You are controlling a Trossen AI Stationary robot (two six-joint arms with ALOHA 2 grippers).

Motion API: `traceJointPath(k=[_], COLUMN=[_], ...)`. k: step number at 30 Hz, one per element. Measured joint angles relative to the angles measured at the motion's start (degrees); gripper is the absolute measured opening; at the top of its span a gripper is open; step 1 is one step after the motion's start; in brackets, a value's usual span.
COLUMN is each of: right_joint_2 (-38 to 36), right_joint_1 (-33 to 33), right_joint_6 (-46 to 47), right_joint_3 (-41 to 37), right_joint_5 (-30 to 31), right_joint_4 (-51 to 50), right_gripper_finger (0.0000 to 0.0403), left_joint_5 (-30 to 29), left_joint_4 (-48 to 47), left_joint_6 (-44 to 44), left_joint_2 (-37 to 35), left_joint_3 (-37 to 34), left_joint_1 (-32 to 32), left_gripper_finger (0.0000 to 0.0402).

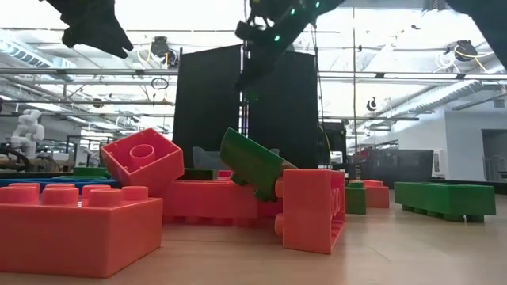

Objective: Sort blocks
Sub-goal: Put the green piece into the middle black bin

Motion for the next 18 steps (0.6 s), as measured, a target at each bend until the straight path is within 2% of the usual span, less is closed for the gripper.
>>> traceJointPath(k=[4,8,13,18], right_joint_2=[1.9,5.8,9.6,12.9], right_joint_1=[-4.8,-7.8,-8.4,-8.2], right_joint_6=[8.0,13.3,15.3,15.9], right_joint_3=[0.6,0.6,0.6,0.6], right_joint_5=[-2.5,-4.3,-10.3,-10.6], right_joint_4=[2.5,0.6,-1.3,-3.4], right_gripper_finger=[0.0116,0.0116,0.0116,0.0116], left_joint_5=[-0.1,-0.4,-0.5,-0.5], left_joint_4=[0.0,0.3,0.5,0.5], left_joint_6=[0.0,0.0,-0.1,-1.5], left_joint_2=[0.0,0.0,0.0,0.0], left_joint_3=[0.0,0.0,0.0,0.0], left_joint_1=[0.0,0.0,0.0,0.0], left_gripper_finger=[0.0160,0.0160,0.0160,0.0160])
